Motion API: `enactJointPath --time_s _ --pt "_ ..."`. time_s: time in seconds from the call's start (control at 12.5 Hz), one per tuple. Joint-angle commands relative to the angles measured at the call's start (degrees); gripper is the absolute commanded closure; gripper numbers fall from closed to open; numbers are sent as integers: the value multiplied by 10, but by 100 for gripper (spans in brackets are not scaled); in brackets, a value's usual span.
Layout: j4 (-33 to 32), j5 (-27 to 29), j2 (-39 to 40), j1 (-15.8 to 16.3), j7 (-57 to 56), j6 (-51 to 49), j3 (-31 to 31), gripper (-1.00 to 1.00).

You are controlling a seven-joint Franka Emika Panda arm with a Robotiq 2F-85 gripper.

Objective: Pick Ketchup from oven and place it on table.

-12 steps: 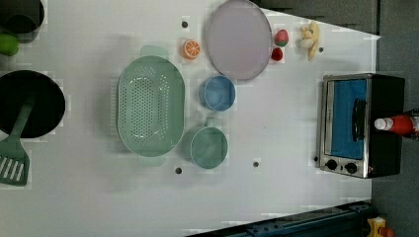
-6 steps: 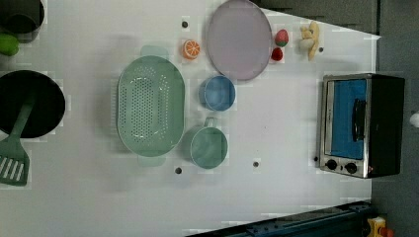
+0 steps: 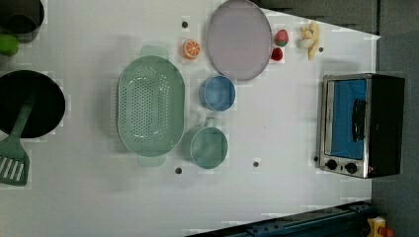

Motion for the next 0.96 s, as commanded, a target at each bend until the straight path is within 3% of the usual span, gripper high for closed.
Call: enactJointPath --time_s 0.08,0.4,0.72,0.96 --pt "-58 -9 46 16 9 -16 54 -29" --pt "-193 -24 48 18 120 35 93 -29" --pt "-342 -24 79 17 127 219 87 -29" --pt "-390 -24 143 17 127 337 86 -29"
